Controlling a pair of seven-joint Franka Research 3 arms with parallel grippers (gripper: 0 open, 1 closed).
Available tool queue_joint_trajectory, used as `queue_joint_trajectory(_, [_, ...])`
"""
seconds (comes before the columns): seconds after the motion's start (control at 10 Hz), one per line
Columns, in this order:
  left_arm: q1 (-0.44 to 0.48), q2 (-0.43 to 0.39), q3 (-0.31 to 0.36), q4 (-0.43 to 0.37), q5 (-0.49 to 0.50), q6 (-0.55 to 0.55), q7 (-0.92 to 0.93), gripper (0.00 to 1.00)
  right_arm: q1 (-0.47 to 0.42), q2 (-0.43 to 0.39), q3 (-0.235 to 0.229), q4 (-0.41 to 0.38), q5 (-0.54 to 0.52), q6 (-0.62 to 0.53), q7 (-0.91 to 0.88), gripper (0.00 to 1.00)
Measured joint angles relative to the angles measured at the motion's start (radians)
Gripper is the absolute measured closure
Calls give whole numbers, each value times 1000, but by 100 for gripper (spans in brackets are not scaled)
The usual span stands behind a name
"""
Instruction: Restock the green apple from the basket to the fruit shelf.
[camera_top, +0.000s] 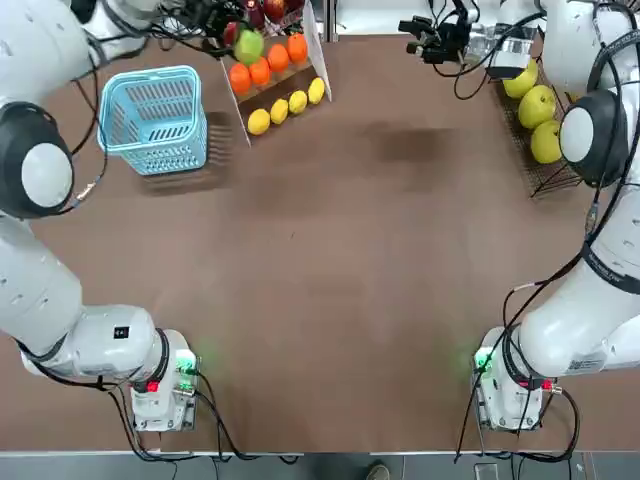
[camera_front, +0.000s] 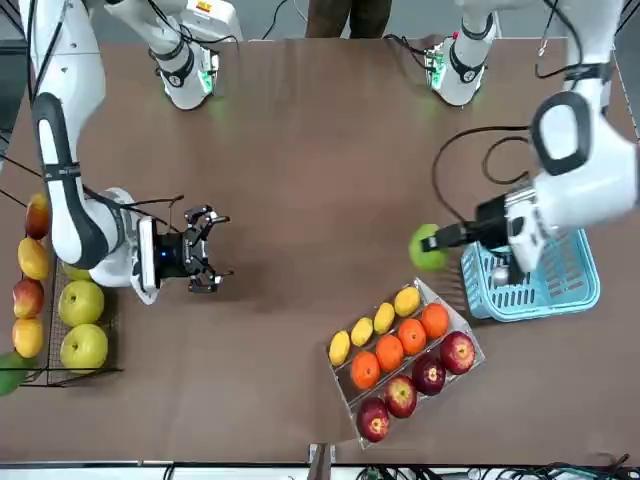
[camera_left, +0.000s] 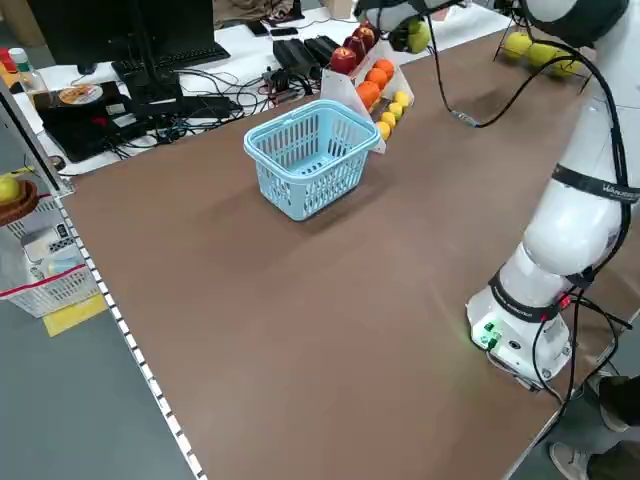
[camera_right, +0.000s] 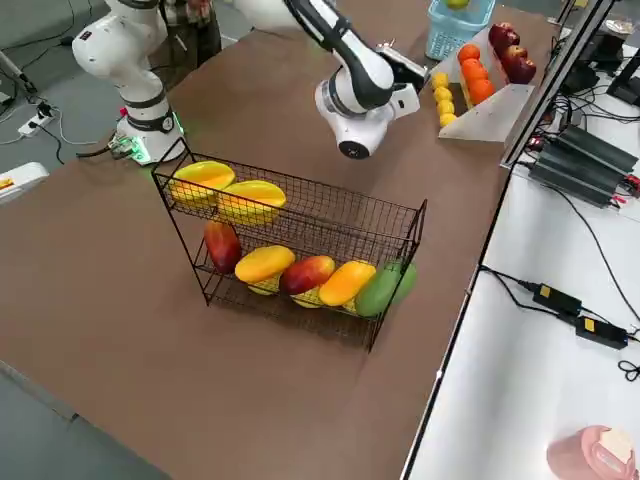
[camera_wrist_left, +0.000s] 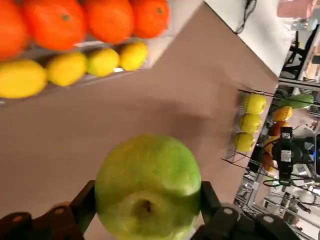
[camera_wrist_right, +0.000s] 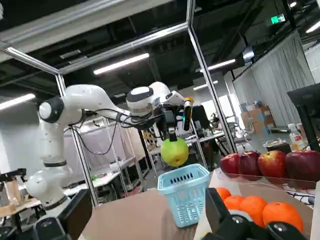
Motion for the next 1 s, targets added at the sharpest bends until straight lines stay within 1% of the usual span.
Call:
queue_joint_trajectory(0.2, [-109, 19, -16, 1, -70, 138, -60, 14, 54, -89, -2, -21, -1, 102, 1, 0])
queue_joint_trajectory(0.3, [-170, 26, -18, 1, -107, 217, -89, 14, 78, -119, -2, -43, -2, 135, -35, 0])
queue_joint_trajectory(0.4, [-232, 35, -19, 1, -138, 300, -114, 14, 95, -126, -3, -64, -2, 148, -90, 0])
queue_joint_trajectory(0.5, [-295, 44, -20, 1, -168, 386, -139, 14, 104, -121, -4, -85, 0, 135, -126, 0])
queue_joint_trajectory(0.6, [-345, 48, -21, 1, -187, 450, -164, 14, 110, -105, -5, -104, 33, 102, -147, 0])
queue_joint_trajectory(0.8, [-419, 55, -20, 1, -192, 548, -211, 14, 135, -52, -6, -139, 125, 26, -194, 0])
queue_joint_trajectory(1.0, [-488, 82, -20, 1, -192, 676, -245, 14, 145, -23, -7, -166, 171, -9, -225, 0])
